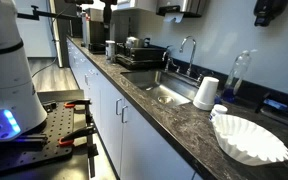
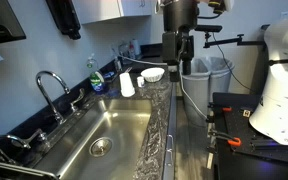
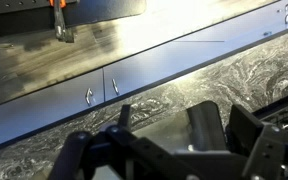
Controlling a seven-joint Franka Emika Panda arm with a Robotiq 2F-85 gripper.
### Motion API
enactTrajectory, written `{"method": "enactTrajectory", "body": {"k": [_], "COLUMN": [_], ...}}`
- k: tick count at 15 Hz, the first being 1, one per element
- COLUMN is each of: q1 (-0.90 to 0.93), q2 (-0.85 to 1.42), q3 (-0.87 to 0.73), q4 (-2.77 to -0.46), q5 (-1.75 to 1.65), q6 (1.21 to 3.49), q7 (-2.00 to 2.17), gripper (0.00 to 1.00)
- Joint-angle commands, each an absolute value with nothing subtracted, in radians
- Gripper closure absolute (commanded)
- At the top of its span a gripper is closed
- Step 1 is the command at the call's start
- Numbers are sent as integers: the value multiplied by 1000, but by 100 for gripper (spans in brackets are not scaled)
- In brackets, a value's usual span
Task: Press the switch
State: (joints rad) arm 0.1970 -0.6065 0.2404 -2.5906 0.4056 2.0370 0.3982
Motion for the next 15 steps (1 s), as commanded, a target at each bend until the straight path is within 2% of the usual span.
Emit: {"method": "enactTrajectory", "body": {"k": [1, 8, 15], "q1": [194, 198, 224], "q2": [-607, -601, -551], "q3": [242, 250, 283], "q4": [-2589, -2589, -2576], "q5": [406, 398, 376], "q6": [2034, 2060, 2264], "q7": [397, 378, 288], "gripper": [0, 0, 0]}}
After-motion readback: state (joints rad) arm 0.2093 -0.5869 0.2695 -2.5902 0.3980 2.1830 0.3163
